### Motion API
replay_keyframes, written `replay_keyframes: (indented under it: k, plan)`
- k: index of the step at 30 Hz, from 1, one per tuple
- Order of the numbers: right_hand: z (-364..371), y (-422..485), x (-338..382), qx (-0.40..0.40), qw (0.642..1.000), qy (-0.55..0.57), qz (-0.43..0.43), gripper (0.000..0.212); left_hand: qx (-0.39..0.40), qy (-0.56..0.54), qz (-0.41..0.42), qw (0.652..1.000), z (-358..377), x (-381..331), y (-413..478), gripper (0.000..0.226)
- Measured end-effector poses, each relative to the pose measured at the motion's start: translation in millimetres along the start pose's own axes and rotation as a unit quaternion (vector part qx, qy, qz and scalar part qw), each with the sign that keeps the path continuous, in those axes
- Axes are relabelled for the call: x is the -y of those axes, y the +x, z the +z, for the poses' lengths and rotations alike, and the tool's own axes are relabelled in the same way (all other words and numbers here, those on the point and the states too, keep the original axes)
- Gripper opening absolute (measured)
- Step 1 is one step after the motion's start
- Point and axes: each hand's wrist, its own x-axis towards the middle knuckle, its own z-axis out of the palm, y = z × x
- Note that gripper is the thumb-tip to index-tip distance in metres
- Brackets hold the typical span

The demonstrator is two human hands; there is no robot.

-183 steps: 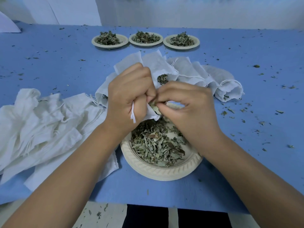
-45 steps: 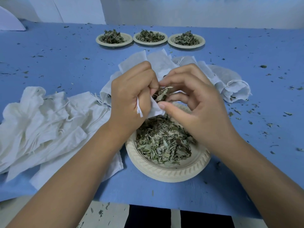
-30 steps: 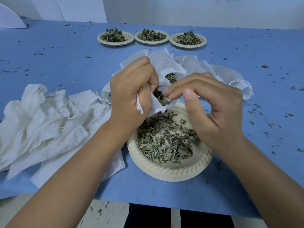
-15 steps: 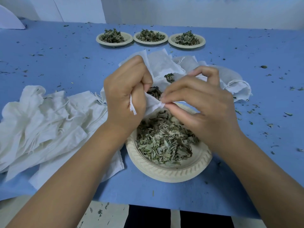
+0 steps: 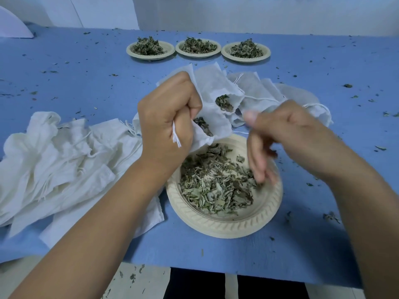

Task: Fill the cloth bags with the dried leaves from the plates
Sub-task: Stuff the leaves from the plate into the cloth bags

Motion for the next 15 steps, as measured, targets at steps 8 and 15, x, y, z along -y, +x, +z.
replay_keyframes:
  k: [8,15]
  plan:
    - [6,8,-12,0.038,0.989,-0.117,0.085,0.010,0.007,0.001,-0.005,1.000,0,0,0,0.026]
    - [18,10,-14,0.126,0.951,-0.281,0.031,0.033,0.017,-0.006,-0.002,1.000,1,0,0,0.026]
